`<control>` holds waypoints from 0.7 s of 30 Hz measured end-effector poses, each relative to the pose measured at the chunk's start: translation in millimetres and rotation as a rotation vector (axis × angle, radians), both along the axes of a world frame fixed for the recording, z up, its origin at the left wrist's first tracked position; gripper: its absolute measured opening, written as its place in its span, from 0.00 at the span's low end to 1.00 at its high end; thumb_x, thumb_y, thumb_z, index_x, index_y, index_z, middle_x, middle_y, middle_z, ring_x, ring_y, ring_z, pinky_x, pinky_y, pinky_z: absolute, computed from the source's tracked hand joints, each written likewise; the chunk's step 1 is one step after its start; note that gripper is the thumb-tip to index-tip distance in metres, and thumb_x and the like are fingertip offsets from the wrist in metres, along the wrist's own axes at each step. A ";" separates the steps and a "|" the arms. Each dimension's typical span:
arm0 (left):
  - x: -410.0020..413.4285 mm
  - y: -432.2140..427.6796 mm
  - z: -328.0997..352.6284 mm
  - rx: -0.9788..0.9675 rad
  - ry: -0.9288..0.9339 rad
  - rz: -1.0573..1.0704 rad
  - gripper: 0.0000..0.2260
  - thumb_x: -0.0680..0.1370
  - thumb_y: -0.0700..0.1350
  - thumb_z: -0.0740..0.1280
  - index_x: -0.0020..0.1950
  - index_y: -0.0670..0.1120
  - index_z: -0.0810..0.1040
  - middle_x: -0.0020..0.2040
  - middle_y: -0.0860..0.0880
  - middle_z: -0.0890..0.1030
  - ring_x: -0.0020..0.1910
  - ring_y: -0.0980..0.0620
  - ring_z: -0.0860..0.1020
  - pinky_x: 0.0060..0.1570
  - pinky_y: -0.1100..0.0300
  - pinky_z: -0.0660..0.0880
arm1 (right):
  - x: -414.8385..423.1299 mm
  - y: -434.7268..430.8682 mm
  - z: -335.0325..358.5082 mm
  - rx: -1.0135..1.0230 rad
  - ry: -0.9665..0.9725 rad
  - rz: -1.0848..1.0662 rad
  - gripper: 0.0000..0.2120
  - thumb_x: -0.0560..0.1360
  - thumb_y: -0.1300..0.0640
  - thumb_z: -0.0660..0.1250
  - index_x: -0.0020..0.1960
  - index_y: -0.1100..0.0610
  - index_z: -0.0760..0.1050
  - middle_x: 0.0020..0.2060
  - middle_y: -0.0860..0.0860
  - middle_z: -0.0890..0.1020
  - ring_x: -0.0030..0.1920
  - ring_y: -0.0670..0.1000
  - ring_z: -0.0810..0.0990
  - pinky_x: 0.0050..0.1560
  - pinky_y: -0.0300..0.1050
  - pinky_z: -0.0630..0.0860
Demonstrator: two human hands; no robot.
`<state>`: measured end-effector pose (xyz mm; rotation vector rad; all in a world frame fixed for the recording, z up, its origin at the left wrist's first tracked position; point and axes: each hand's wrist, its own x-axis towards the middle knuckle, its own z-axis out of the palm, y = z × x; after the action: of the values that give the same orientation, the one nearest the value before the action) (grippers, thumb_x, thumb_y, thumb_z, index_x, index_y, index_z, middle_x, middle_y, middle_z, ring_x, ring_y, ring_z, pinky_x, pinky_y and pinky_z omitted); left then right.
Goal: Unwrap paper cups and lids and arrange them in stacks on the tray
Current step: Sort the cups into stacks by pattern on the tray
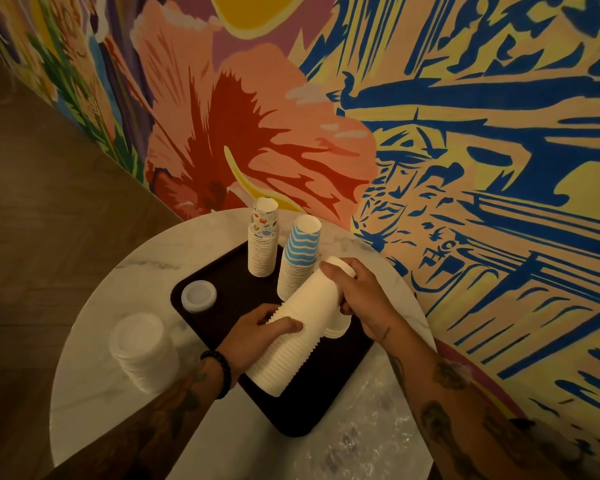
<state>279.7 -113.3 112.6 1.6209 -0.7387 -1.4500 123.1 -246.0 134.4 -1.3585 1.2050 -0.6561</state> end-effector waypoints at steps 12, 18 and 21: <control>14.5 13.1 -22.2 0.053 0.122 0.132 0.26 0.63 0.60 0.77 0.58 0.54 0.77 0.56 0.46 0.81 0.53 0.44 0.81 0.55 0.49 0.79 | -31.1 -42.9 40.8 -0.443 0.165 -0.221 0.26 0.71 0.42 0.76 0.63 0.47 0.68 0.51 0.41 0.76 0.48 0.43 0.76 0.45 0.40 0.73; 16.3 15.4 -20.4 0.011 0.131 0.169 0.34 0.56 0.63 0.78 0.58 0.54 0.78 0.54 0.47 0.84 0.53 0.44 0.83 0.57 0.46 0.79 | -19.7 -38.4 0.5 -0.376 0.499 -0.029 0.37 0.67 0.38 0.78 0.69 0.47 0.65 0.62 0.53 0.78 0.61 0.58 0.77 0.61 0.56 0.76; 17.6 16.4 -19.1 -0.022 0.134 0.154 0.30 0.58 0.60 0.76 0.58 0.54 0.78 0.55 0.46 0.83 0.53 0.44 0.82 0.56 0.48 0.79 | -19.1 -32.9 -21.4 -0.278 0.571 0.039 0.40 0.67 0.39 0.78 0.72 0.48 0.63 0.65 0.55 0.76 0.63 0.59 0.75 0.61 0.55 0.76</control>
<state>297.3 -96.9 93.5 1.5133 -0.5400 -1.4183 104.0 -278.9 112.9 -1.8777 1.5697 -0.4257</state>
